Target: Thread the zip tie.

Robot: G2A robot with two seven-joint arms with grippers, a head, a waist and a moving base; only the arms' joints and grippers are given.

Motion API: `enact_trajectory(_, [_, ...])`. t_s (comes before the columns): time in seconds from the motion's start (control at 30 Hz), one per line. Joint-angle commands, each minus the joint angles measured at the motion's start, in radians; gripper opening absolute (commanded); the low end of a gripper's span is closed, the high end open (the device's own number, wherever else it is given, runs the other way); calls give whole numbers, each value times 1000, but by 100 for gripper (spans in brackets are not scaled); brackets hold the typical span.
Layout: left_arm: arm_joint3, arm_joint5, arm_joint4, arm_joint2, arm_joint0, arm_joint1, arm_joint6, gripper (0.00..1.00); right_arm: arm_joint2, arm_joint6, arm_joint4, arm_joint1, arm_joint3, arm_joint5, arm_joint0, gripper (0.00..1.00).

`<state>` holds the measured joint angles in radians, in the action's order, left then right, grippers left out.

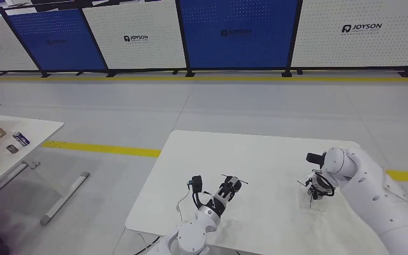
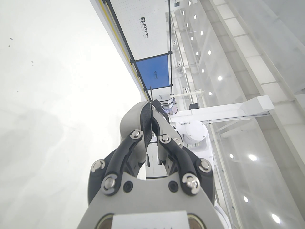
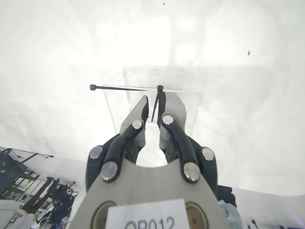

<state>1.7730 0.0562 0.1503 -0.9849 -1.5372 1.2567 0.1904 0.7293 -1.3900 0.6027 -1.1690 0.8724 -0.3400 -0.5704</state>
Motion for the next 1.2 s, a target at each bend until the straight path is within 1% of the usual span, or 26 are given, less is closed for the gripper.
enact_trajectory(0.0, [0,0,0,0,0,0,0,0,-6,0,-2,-2,-8,0,3,13])
enact_trajectory(0.03, [0,0,0,0,0,0,0,0,-9,0,-2,-4,-11,0,5,11])
enact_trajectory(0.1, [0,0,0,0,0,0,0,0,-15,0,-4,-6,-19,0,9,2])
enact_trajectory(0.13, [0,0,0,0,0,0,0,0,-17,0,-5,-7,-21,0,11,0])
enact_trajectory(0.27, [0,0,0,0,0,0,0,0,-25,0,-9,-10,-28,0,17,0])
enact_trajectory(0.37, [0,0,0,0,0,0,0,0,-25,0,-12,-6,-18,0,16,0])
enact_trajectory(0.43, [0,0,0,0,0,0,0,0,-19,0,-11,0,-1,0,11,0])
enact_trajectory(0.53, [0,0,0,0,0,0,0,0,3,0,2,16,46,0,-11,0])
enact_trajectory(0.63, [0,0,0,0,0,0,0,0,49,0,26,40,109,0,-48,0])
enact_trajectory(0.73, [0,0,0,0,0,0,0,0,120,0,48,64,186,0,-103,0])
enact_trajectory(0.87, [0,0,0,0,0,0,0,0,249,0,107,92,315,0,-197,0])
enact_trajectory(0.93, [0,0,0,0,0,0,0,0,327,0,150,100,395,0,-261,0])
enact_trajectory(0.97, [0,0,0,0,0,0,0,0,346,0,173,101,408,0,-277,0])
enact_trajectory(1.17, [0,0,0,0,0,0,0,0,346,0,173,101,408,0,-277,0])
